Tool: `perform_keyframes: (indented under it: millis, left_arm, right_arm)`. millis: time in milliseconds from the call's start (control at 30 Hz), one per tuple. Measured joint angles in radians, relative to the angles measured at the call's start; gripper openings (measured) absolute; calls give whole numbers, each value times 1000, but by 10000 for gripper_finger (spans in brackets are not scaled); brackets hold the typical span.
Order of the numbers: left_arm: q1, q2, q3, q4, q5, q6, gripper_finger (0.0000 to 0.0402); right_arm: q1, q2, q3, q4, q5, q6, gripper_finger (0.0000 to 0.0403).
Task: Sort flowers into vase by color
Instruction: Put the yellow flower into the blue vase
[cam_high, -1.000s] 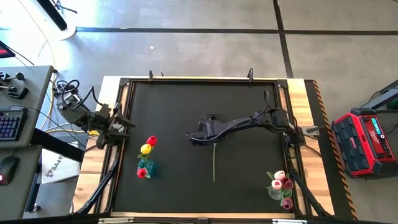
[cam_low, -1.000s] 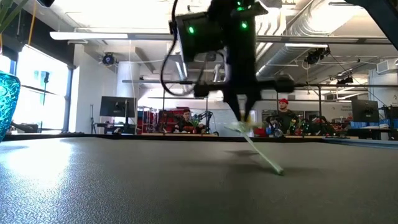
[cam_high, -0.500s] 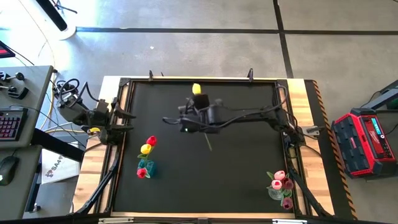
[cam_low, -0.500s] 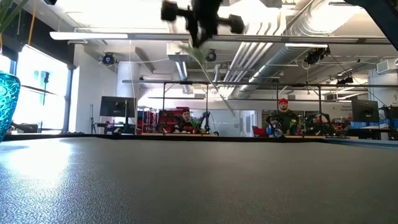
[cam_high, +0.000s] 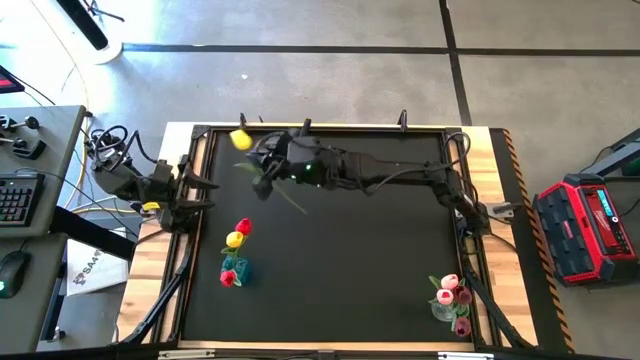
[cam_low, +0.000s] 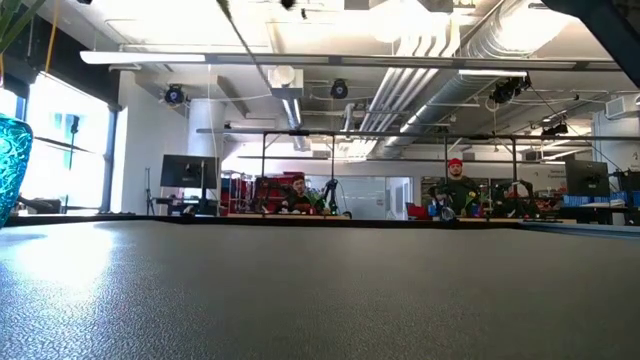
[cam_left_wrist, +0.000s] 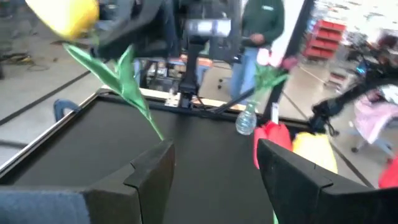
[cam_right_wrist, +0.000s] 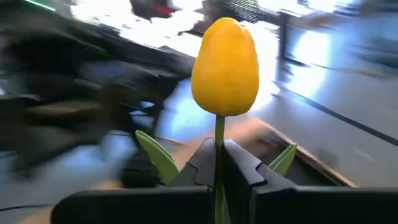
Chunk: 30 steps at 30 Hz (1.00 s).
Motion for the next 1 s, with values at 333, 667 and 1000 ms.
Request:
perform_keyframes:
  millis: [333, 667, 1000]
  left_arm:
    - [2, 13, 0, 173, 70, 184, 215]
    - [72, 96, 0, 327, 63, 315, 215]
    - [183, 255, 0, 480, 129, 338, 215]
  right_arm:
    - [-31, 0, 0, 338, -505, -94, 4]
    - [-16, 4, -2, 484, -664, -317, 4]
    - [5, 6, -2, 524, -689, -316, 4]
